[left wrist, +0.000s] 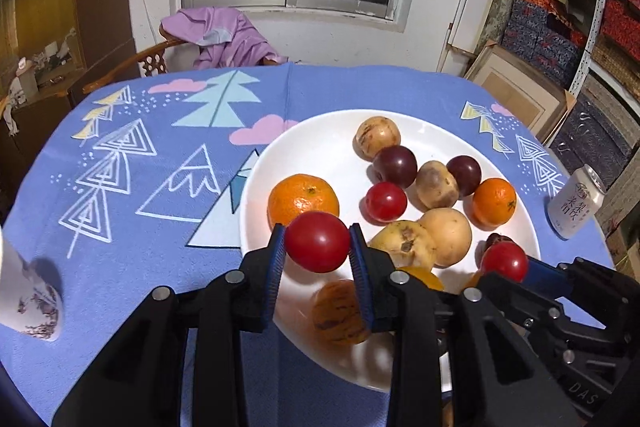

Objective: Organize fruits
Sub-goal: 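Carry the tomato onto the plate and open the left tool while the right tool releases its tomato, then move both open tools back toward the remaining fruits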

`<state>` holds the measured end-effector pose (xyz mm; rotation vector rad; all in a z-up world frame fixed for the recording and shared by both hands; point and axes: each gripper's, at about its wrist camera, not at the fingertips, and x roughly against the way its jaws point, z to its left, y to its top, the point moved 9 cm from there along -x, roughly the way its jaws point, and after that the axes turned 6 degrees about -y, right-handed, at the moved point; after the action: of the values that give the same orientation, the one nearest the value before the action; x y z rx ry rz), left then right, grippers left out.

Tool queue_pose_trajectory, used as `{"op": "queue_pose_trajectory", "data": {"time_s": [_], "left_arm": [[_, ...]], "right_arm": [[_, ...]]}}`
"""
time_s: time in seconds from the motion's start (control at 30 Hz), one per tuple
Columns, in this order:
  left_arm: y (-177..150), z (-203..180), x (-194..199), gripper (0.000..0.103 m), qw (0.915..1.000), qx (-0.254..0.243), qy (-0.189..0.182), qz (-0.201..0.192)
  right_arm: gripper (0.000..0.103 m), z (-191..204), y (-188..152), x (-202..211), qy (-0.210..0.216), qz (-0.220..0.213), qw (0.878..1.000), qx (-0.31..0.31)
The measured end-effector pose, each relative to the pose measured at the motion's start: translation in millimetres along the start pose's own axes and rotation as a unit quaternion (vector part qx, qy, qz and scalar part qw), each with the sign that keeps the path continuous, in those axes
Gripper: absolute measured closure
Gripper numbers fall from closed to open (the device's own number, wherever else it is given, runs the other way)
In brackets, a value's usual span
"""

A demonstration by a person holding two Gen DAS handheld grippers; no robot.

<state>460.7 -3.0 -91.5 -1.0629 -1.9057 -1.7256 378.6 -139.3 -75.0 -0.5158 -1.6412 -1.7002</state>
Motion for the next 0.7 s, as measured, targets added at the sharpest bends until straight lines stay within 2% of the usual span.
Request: {"op": "queue_pose_trajectory", "data": {"time_s": [0.17, 0.37, 0.43, 0.57, 0.7], "left_arm": [[0, 0, -1, 0.054, 1.0000, -0.001, 0.001, -0.006], [0, 0, 8, 0.047, 0.9999, -0.003, 0.007, -0.014], [2, 3, 14, 0.039, 0.9997, 0.003, 0.011, -0.021], [9, 6, 29, 0.038, 0.9990, 0.005, 0.019, -0.040], [6, 1, 51, 0.035, 0.9982, 0.001, 0.024, -0.056]], "right_arm": [[0.070, 4, -2, 1, -0.012, -0.008, 1.000, 0.018], [0.064, 2, 2, 6, -0.010, -0.013, 1.000, 0.014], [0.059, 0, 5, 11, -0.006, -0.018, 1.000, 0.006], [0.050, -4, 13, 21, 0.006, -0.028, 1.000, -0.013], [0.047, -3, 20, 38, 0.023, -0.039, 0.999, -0.029]]}}
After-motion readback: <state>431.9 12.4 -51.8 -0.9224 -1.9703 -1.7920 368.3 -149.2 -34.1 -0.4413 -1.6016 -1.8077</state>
